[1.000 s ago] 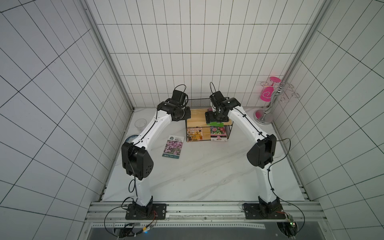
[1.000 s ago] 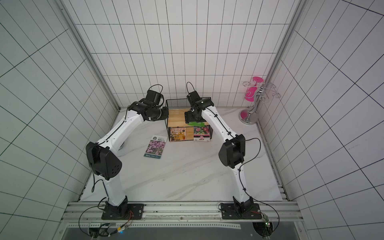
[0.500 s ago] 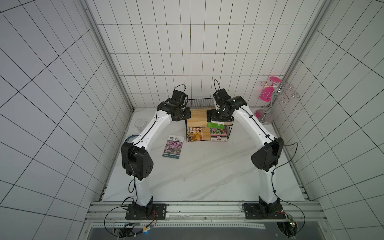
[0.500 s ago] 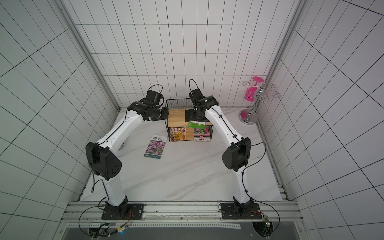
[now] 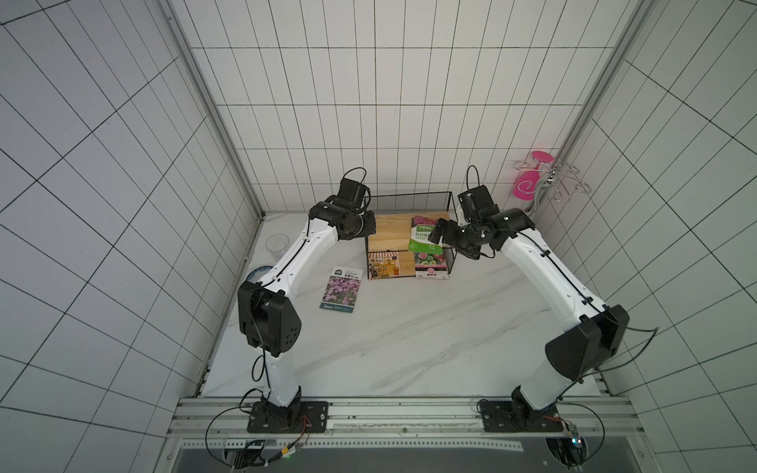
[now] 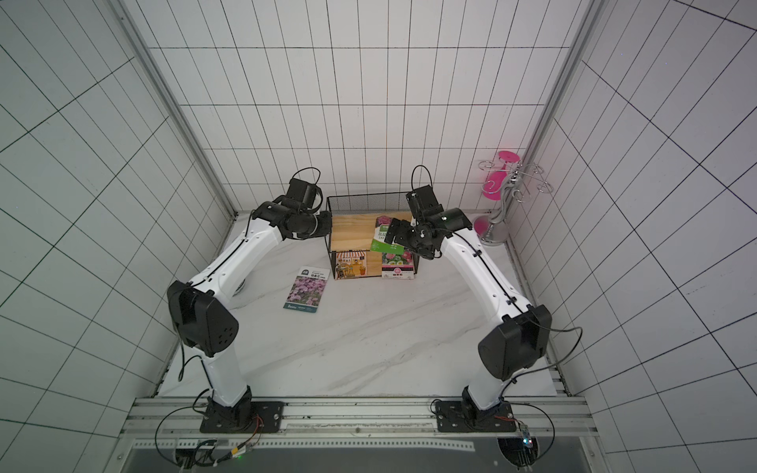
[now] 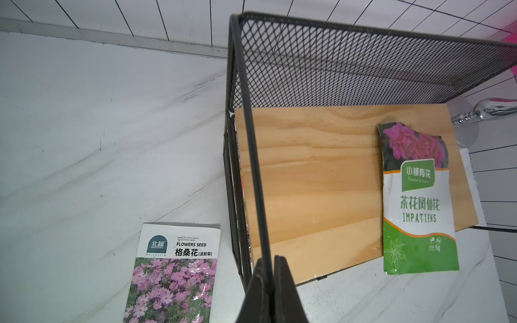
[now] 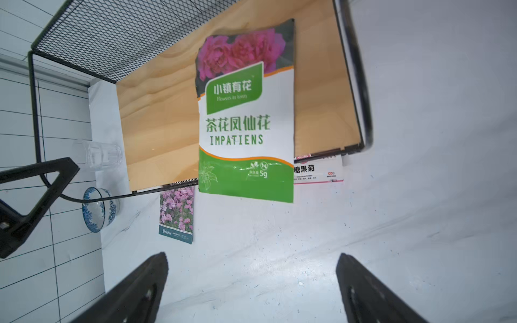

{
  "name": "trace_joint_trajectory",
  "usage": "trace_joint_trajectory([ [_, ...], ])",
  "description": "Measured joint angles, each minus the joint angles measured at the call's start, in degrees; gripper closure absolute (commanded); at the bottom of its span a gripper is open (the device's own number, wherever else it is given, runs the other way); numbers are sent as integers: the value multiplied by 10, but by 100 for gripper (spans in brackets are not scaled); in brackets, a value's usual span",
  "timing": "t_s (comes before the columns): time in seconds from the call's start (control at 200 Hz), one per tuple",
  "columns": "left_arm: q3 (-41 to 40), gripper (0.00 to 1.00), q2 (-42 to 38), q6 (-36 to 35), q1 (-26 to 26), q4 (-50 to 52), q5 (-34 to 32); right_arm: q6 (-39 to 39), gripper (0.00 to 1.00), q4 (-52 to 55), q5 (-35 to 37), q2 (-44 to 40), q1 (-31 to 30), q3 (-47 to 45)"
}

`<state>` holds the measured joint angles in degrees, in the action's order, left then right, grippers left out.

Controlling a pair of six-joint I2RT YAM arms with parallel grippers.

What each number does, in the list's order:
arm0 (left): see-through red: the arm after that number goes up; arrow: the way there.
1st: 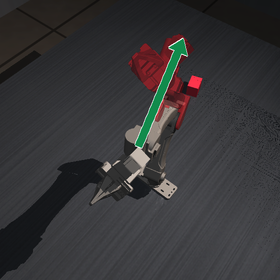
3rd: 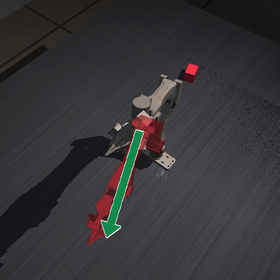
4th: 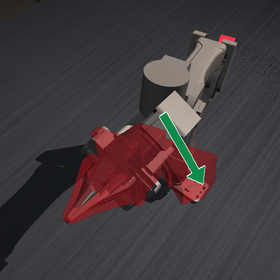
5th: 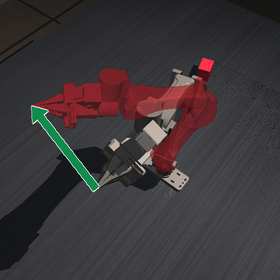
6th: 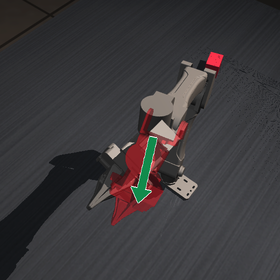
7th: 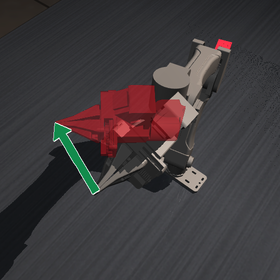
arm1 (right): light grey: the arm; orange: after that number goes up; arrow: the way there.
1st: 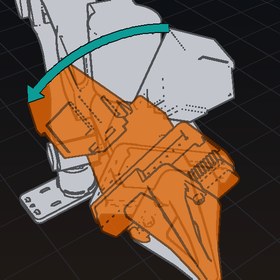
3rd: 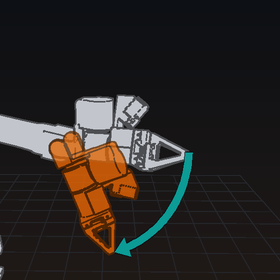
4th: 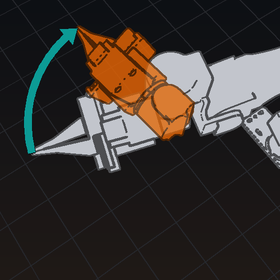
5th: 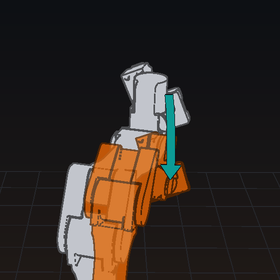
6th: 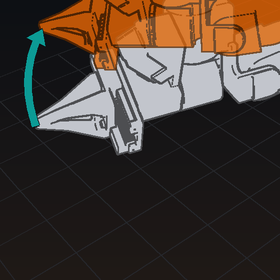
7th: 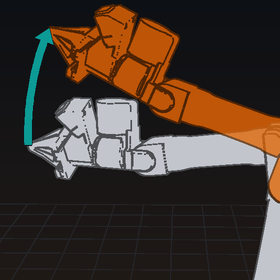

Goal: Take the seed bag off the shelf
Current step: Pick up the seed packet from the shelf.

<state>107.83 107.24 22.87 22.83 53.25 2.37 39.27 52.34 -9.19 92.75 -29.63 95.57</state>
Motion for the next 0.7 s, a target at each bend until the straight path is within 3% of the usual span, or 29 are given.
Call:
trace_joint_trajectory([
  [0.24, -3, 100, -2, 0, 0, -5, 0, 55, 1, -147, -50, -52, 28, -191],
  [0.7, -3, 100, -2, -4, 0, -5, 0, 101, 11, -325, -92, 5, 68, -206],
])
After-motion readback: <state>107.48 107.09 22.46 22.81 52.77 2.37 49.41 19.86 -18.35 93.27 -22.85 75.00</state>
